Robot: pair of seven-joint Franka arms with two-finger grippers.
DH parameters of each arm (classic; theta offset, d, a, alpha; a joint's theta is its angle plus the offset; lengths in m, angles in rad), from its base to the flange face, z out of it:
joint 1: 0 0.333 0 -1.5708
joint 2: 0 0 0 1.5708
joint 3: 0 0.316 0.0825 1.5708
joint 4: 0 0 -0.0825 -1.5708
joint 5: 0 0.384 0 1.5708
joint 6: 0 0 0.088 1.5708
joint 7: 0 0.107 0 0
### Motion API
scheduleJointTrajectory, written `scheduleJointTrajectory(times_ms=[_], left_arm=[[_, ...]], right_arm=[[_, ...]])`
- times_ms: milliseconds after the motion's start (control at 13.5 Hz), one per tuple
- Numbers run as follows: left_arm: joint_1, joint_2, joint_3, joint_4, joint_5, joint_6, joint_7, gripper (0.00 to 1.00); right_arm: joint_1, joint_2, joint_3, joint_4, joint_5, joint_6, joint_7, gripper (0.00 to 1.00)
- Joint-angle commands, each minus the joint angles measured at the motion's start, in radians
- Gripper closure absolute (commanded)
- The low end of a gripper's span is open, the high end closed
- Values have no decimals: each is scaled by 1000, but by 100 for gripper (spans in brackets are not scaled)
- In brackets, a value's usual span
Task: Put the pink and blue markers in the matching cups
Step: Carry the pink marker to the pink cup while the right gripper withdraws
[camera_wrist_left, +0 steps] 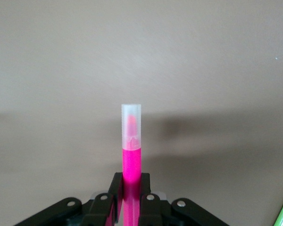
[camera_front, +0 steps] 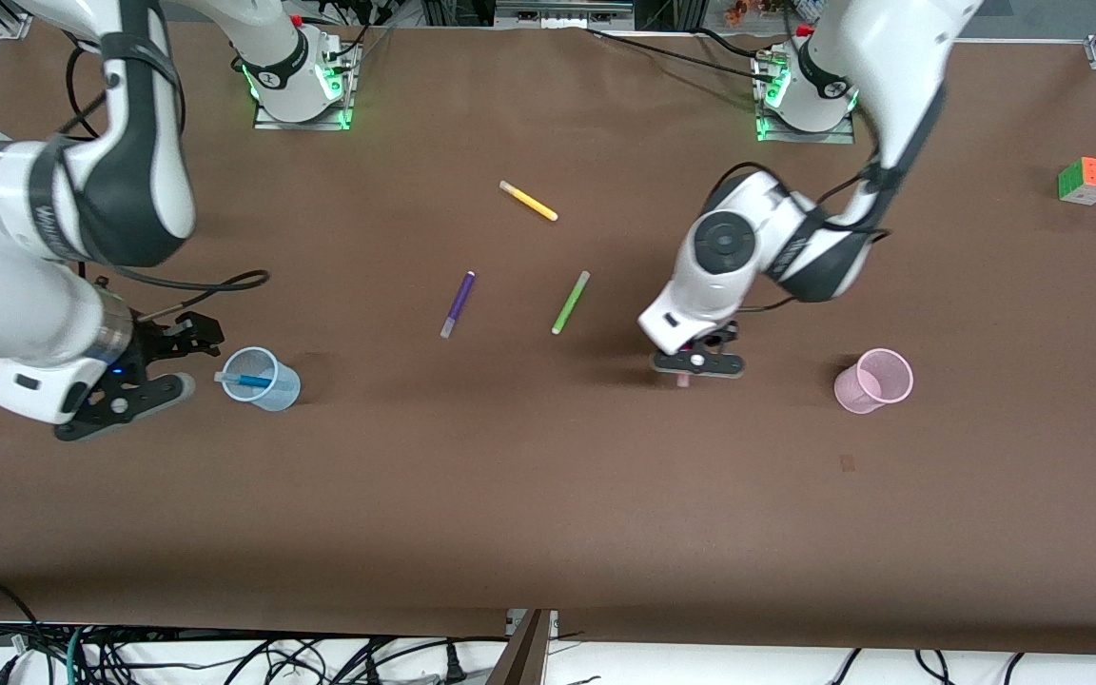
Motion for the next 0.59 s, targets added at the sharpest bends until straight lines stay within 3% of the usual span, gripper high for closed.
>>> scheduleJointTrajectory(times_ms=[0,222,370,519], left_arm=[[213,-81,-100,-19,-47,-43,322,100],[385,-88,-163,-18,-64,-28,694,100],[473,-81,-174,-16,-165,1,928,100],[556,-62,-174,-18,-280,41,1198,100]], right_arm=[[3,-22,-6,4,75,-24,192,0],[12,-27,8,48,68,-114,380,0],[-6,-58,31,47,39,-148,411,0],[-113,-120,130,-16,27,-141,417,0]])
